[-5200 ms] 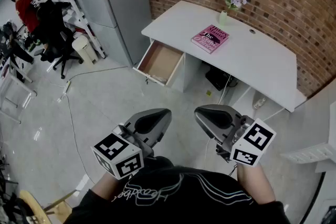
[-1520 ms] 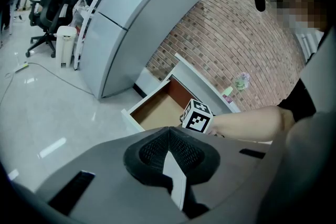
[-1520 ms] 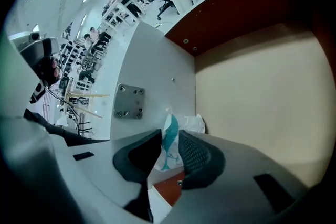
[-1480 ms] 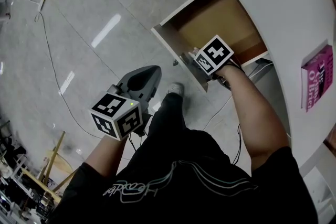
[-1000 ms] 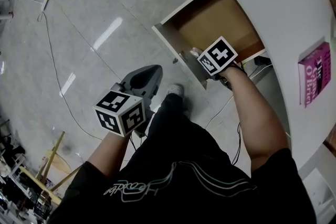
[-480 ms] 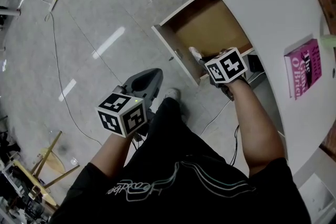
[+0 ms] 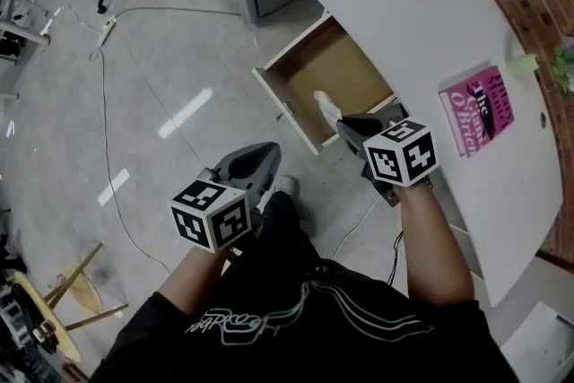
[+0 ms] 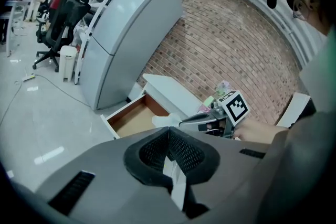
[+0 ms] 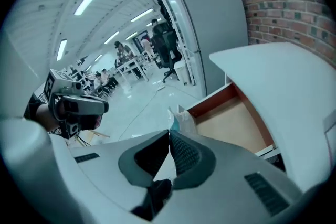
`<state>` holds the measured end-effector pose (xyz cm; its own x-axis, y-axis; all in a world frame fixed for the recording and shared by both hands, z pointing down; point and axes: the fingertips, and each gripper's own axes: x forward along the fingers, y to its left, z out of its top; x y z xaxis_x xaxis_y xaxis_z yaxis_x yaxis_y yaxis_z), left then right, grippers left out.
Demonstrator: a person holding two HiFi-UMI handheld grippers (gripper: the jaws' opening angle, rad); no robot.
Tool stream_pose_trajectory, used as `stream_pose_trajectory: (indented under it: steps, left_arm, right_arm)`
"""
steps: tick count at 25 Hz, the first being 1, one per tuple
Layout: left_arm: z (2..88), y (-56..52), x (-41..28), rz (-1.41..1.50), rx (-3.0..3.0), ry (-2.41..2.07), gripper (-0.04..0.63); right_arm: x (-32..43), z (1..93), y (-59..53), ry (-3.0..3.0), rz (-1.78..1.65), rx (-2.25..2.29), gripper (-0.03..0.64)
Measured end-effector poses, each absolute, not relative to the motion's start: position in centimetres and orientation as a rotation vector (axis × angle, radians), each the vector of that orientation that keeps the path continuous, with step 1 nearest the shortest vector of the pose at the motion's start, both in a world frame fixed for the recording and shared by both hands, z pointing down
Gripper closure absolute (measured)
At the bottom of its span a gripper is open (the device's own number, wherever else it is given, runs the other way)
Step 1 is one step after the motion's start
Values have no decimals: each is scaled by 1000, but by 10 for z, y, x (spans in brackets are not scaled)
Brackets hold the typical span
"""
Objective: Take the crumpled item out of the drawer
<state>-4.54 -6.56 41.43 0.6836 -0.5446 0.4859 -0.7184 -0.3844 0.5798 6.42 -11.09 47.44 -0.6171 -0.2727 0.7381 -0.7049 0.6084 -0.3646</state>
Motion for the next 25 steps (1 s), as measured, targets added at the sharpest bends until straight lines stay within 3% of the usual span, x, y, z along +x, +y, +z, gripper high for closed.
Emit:
stream_pose_trajectory:
  steps: [14,25]
  left_arm:
    - [247,39,-16,118,2317,-898,574]
    - [125,108,9,53,2593,-874,572]
  right_arm:
    - [68,239,15,-2668,592,842,572]
    - [90,109,104,-2871,285,934,572]
